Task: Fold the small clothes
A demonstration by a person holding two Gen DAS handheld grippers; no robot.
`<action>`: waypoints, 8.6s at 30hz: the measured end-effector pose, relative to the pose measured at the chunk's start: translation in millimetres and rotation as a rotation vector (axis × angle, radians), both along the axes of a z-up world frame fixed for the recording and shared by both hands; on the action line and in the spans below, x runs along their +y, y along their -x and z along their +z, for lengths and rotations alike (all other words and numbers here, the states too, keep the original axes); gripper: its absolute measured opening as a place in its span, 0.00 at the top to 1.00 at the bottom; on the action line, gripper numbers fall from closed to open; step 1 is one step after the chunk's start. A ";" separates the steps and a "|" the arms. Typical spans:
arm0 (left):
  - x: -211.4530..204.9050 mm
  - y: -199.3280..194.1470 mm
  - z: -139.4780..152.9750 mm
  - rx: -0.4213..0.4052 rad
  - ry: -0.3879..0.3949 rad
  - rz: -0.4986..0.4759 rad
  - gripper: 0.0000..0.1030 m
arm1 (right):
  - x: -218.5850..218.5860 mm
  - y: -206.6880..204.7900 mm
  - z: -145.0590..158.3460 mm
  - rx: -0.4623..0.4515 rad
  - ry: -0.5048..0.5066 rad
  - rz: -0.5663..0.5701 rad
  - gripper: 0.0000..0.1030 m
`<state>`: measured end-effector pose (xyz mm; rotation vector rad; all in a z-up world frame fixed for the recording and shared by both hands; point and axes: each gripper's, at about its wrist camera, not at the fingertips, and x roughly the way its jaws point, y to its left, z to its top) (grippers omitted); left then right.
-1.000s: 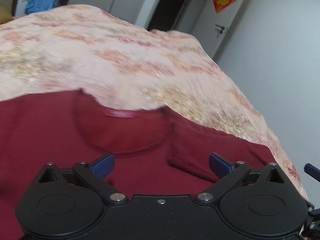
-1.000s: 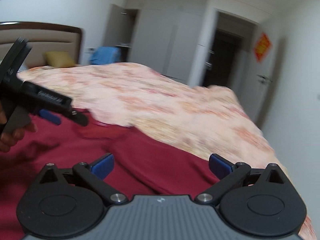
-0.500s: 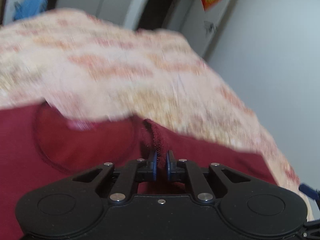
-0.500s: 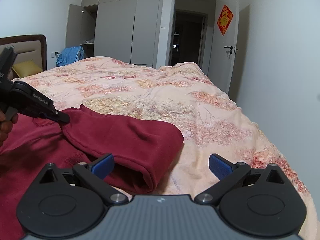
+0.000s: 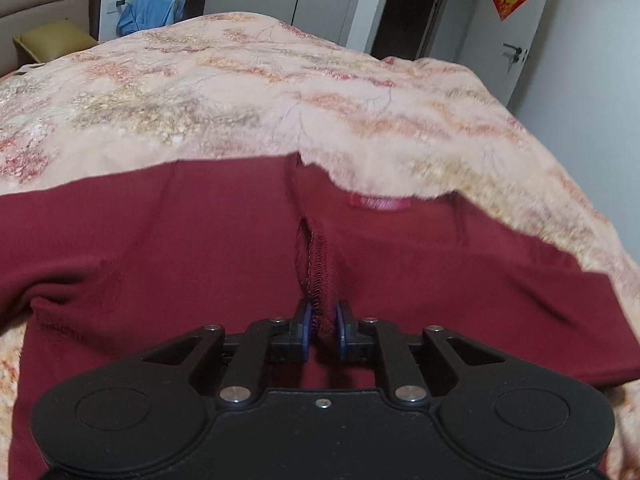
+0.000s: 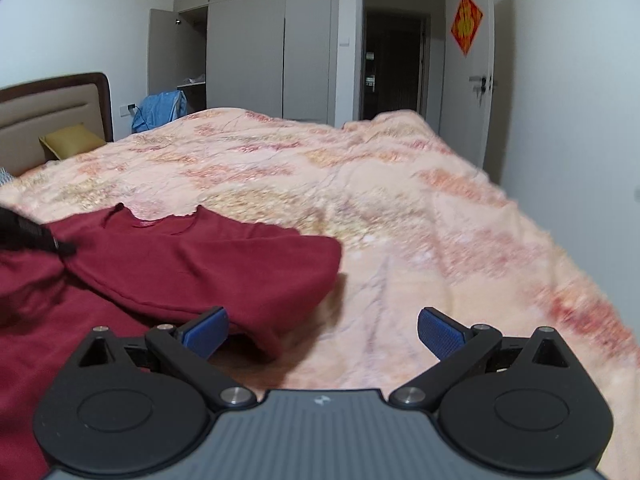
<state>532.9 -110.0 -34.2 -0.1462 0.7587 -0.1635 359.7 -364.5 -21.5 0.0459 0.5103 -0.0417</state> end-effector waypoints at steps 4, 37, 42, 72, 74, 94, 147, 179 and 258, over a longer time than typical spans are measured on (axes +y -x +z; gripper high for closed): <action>-9.3 3.4 -9.5 -0.037 -0.062 -0.021 0.84 | 13.7 0.3 -6.6 0.034 0.032 0.018 0.00; -43.5 -2.2 0.5 -0.093 -0.290 0.009 0.05 | 31.5 -3.3 14.8 -0.010 0.324 -0.161 0.00; -38.5 -7.3 -17.4 -0.073 -0.299 0.029 0.00 | 11.8 -75.7 0.1 -0.044 0.269 -0.173 0.00; 206.9 128.9 129.9 -0.117 -0.267 0.270 0.01 | 115.0 34.2 17.0 -0.036 0.189 0.008 0.00; 236.7 145.7 126.5 -0.114 -0.278 0.314 0.01 | 141.5 46.3 18.6 -0.030 0.162 0.083 0.00; 415.8 155.4 14.9 -0.109 0.099 0.602 0.14 | 280.8 110.0 -18.0 0.069 -0.077 0.387 0.00; -62.3 29.2 8.0 -0.255 -0.180 -0.290 0.77 | 87.1 133.2 -18.4 -0.003 -0.101 -0.029 0.00; 190.6 82.5 31.8 -0.191 -0.333 0.121 0.01 | 165.8 -98.0 9.6 0.048 -0.068 0.245 0.11; 199.2 58.5 43.2 -0.099 -0.088 0.199 0.01 | 171.6 -105.6 0.1 0.162 0.027 0.263 0.16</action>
